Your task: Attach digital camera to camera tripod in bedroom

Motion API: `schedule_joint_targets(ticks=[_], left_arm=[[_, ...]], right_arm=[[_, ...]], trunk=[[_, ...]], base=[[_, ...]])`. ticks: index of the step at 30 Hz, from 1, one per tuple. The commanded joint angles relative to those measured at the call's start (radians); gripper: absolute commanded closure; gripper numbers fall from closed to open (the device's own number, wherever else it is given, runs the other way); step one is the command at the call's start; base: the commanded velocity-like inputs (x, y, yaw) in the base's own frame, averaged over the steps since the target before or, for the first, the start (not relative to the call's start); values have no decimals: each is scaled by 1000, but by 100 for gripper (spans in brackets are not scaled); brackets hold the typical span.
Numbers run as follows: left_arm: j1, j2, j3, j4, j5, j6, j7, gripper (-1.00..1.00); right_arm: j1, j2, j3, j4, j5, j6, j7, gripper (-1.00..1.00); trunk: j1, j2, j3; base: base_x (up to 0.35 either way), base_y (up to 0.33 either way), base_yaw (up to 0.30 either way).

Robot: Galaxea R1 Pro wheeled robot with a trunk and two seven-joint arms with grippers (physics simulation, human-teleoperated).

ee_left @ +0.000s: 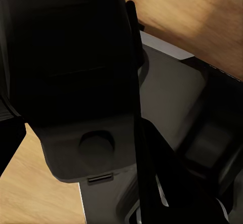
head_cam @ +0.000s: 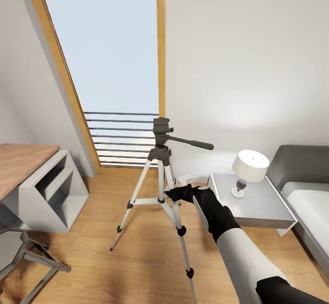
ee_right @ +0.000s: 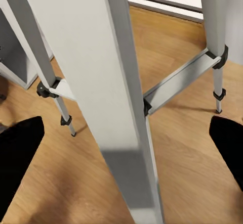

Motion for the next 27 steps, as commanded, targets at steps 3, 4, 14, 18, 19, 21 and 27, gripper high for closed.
schedule_joint_targets(ticks=[3,4,14,18,19,21,27], left_arm=[[-1,0,-8,0,7,-3,0,100],[-1,0,-8,0,7,-3,0,100],[-1,0,-8,0,7,-3,0,100],[-1,0,-8,-1,6,-3,0,100],[-1,0,-8,-1,6,-3,0,100],[-1,0,-9,-2,4,-3,0,100],[-1,-2,-10,-3,-1,-3,0,100]], right_arm=[[-1,0,-1,-1,11,4,7,100],[-1,0,-1,-1,11,4,7,100],[-1,0,-5,-1,14,-29,7,100],[0,0,-3,-1,13,-70,10,100],[0,0,-3,-1,13,-71,11,100],[0,0,-3,-1,12,-73,11,100],[1,0,-3,0,14,-75,14,100]], trunk=[[1,-2,-2],[1,-2,-2],[1,-2,-2],[1,-2,-2],[1,-2,-2],[1,-2,-2],[1,-2,-2]], base=[[0,0,0],[0,0,0],[0,0,0],[0,0,0],[0,0,0],[0,0,0],[0,0,0]])
